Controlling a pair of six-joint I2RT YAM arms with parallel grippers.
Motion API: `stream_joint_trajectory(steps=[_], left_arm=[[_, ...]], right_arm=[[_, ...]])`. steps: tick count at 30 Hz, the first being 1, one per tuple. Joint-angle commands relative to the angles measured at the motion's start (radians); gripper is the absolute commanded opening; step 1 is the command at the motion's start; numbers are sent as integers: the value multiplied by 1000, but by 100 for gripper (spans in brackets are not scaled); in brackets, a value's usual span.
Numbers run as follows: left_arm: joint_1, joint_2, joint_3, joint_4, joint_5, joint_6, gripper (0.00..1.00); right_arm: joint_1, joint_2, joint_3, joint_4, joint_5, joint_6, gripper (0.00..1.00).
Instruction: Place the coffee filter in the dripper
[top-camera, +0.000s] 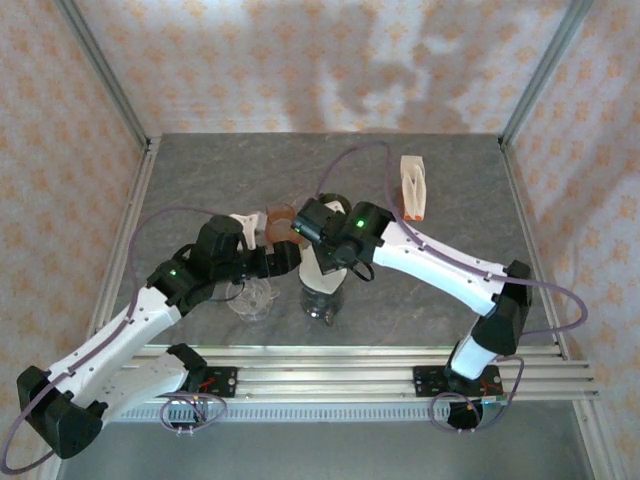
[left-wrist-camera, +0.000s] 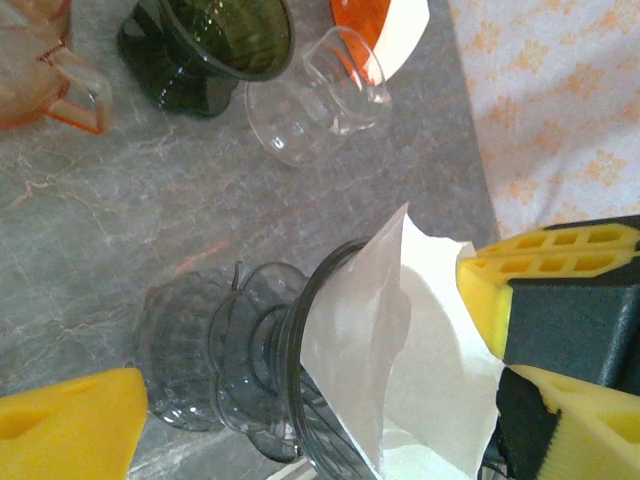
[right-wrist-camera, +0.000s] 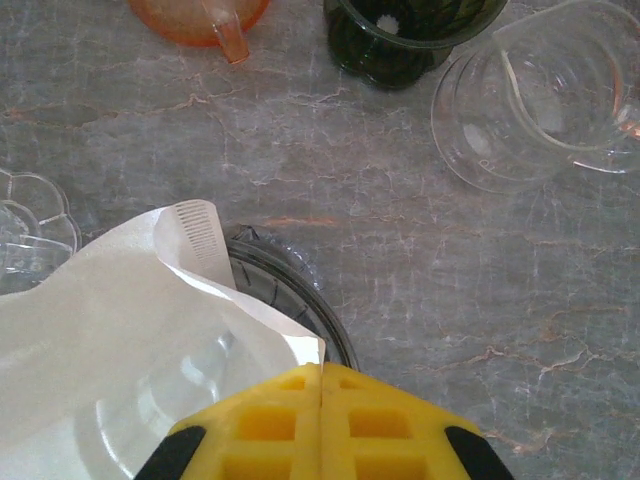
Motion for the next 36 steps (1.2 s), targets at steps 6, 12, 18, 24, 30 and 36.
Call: stream_joint_trajectory(steps=[6, 12, 18, 24, 30, 36], left_arm=[[-33, 14, -41, 12, -23, 34, 86], [-53, 26, -69, 28, -12, 26, 77], [-63, 29, -85, 26, -11, 28, 73], [-64, 38, -91, 25, -11, 28, 63], [-67, 47, -90, 21, -8, 32, 57], [-69, 45, -91, 19, -6, 31, 56]], right_arm=[[15, 32, -30, 1, 75, 21, 0], [16, 39, -42, 4, 78, 26, 0], [17, 40, -46, 8, 81, 28, 0], [17, 32, -62, 13, 81, 37, 0], [17, 23, -68, 21, 81, 43, 0], [16, -9, -63, 42, 73, 50, 9]])
